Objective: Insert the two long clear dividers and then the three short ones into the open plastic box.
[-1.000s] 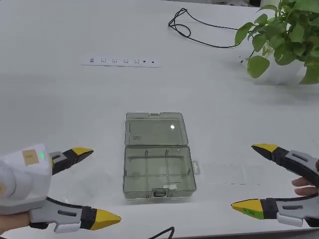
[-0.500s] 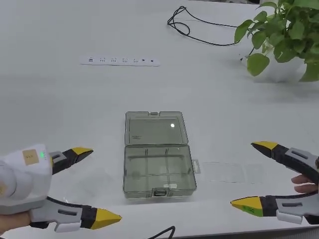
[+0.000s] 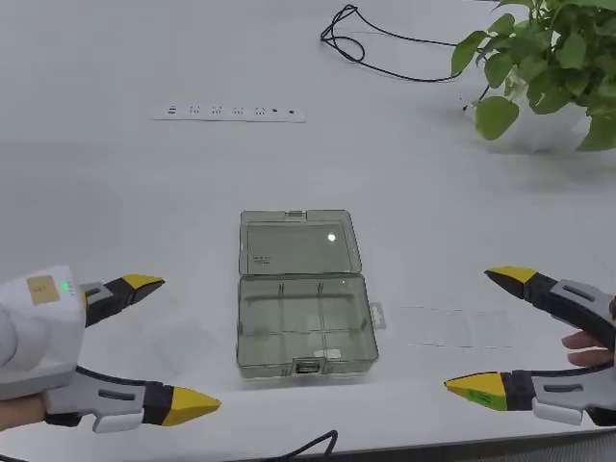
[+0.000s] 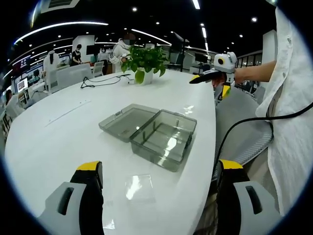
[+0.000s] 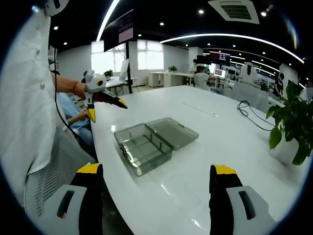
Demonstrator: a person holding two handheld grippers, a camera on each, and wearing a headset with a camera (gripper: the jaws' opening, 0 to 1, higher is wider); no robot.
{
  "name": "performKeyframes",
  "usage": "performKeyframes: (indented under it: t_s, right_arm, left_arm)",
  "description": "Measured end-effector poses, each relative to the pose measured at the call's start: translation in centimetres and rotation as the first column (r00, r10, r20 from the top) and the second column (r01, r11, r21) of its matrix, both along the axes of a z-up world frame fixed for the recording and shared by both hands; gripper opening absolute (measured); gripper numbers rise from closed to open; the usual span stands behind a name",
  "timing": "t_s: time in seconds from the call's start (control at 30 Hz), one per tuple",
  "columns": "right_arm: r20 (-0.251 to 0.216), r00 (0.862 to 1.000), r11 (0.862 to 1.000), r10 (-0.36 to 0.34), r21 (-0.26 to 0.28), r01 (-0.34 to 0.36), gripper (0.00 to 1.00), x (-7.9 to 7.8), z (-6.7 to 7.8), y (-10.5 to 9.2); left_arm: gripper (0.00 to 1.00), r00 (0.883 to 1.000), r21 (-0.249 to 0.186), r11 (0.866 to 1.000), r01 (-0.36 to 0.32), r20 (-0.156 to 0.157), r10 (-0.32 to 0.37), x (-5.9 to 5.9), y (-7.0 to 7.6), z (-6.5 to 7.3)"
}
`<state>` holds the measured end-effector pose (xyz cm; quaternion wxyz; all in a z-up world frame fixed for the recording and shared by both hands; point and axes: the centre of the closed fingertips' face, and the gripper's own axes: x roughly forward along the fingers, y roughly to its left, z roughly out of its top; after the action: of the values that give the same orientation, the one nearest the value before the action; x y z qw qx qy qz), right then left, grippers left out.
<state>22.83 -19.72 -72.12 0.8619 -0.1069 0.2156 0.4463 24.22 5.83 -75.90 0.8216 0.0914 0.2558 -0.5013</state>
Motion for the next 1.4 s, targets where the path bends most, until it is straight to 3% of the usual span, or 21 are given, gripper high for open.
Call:
performKeyframes:
  t_s: [0.43, 0.87, 1.27, 1.33, 1.4]
  right_arm:
    - [0.0, 1.0, 1.0, -0.003, 0.003, 0.003, 0.9, -0.1, 0.0, 0.1]
    - [0.0, 1.0, 1.0, -0.007, 0.01, 0.007, 0.9, 0.1, 0.0, 0.1]
    - [-0.004, 1.0, 1.0, -0.012, 0.015, 0.012, 0.89, 0.2, 0.1, 0.3]
    - [-0.004, 1.0, 1.0, -0.013, 0.017, 0.013, 0.89, 0.2, 0.1, 0.4]
    - [-0.005, 1.0, 1.0, -0.015, 0.019, 0.015, 0.89, 0.3, 0.0, 0.3]
  left_arm:
    - [0.91, 0.996, 0.062, 0.994, -0.09, -0.023, 0.092, 2.0, 4.4, -1.1]
    - [0.83, 0.986, 0.145, 0.979, -0.142, -0.066, 0.153, 3.7, 7.2, -2.7]
    - [0.63, 0.975, 0.278, 0.948, -0.157, -0.112, 0.194, 4.6, 9.2, -5.0]
    - [0.59, 0.97, 0.316, 0.935, -0.162, -0.124, 0.21, 4.7, 9.7, -5.5]
    - [0.56, 0.969, 0.319, 0.934, -0.159, -0.133, 0.21, 4.9, 9.6, -5.7]
